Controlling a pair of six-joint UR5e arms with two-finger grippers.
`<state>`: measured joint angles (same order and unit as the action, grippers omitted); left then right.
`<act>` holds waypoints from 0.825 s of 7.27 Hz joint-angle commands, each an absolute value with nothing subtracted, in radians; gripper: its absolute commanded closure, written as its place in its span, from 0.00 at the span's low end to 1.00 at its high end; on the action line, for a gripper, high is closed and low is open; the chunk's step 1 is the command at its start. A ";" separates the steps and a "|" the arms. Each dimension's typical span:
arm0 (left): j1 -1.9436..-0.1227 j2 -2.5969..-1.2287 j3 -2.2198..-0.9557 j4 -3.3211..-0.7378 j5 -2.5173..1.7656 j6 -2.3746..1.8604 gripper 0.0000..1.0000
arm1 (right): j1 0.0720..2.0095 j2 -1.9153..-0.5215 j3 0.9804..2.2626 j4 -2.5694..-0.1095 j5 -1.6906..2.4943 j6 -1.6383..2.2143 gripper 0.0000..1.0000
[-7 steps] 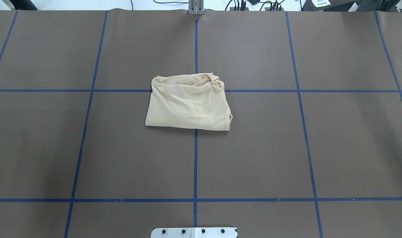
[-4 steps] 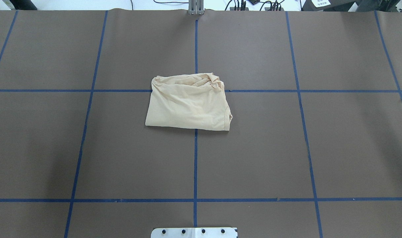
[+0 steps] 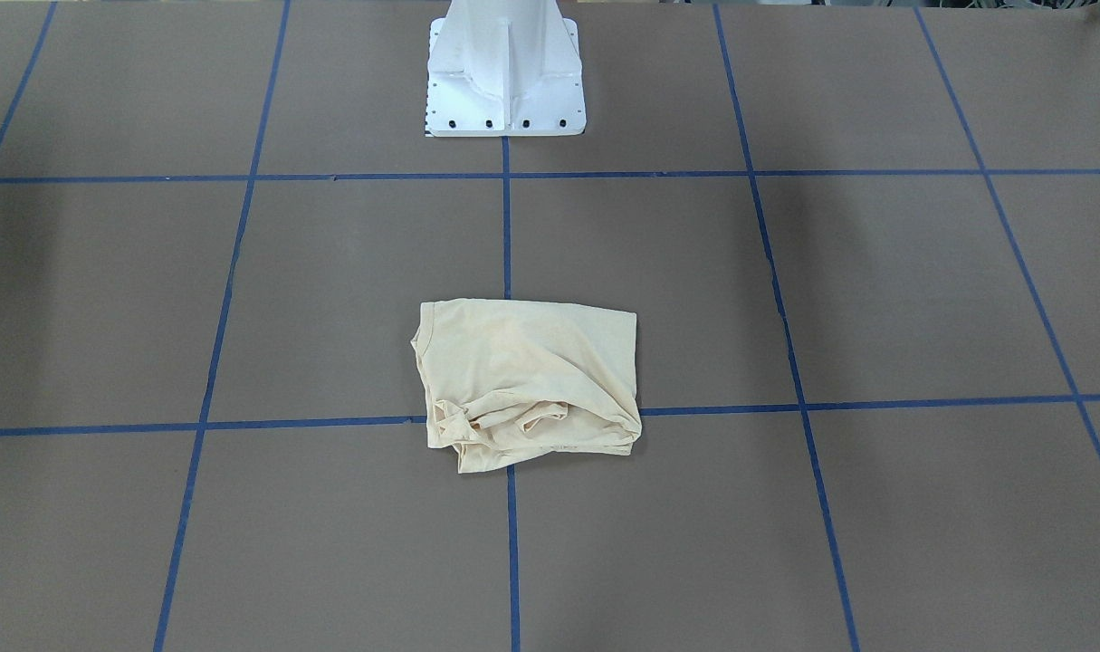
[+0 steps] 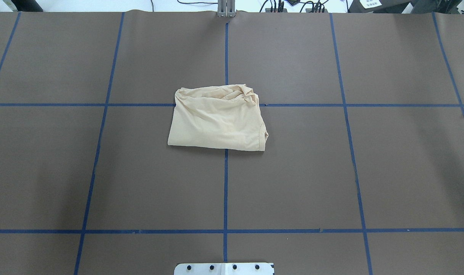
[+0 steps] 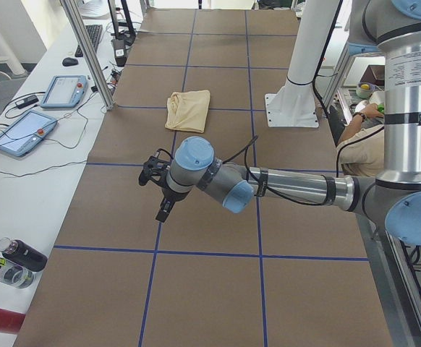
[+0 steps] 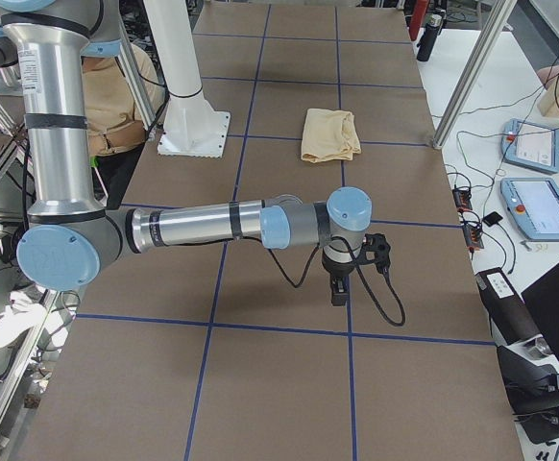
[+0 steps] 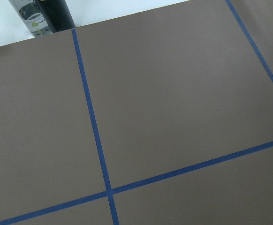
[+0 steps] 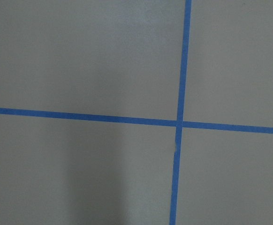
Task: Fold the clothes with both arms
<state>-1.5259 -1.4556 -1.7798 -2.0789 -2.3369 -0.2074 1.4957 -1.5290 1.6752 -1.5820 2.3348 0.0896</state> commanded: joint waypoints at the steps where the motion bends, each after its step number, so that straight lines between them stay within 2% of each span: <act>1: -1.525 -1.428 -1.807 -2.080 -2.336 -0.206 0.00 | 1.496 -1.532 1.661 -1.580 2.333 0.094 0.00; 6: -1.525 -1.430 -1.807 -2.083 -2.348 -0.201 0.00 | 1.496 -1.540 1.658 -1.578 2.341 0.092 0.00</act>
<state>-1.5242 -1.4284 -1.8061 -2.0830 -2.3411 -0.2011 1.4956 -1.5388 1.6564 -1.5790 2.3416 0.0892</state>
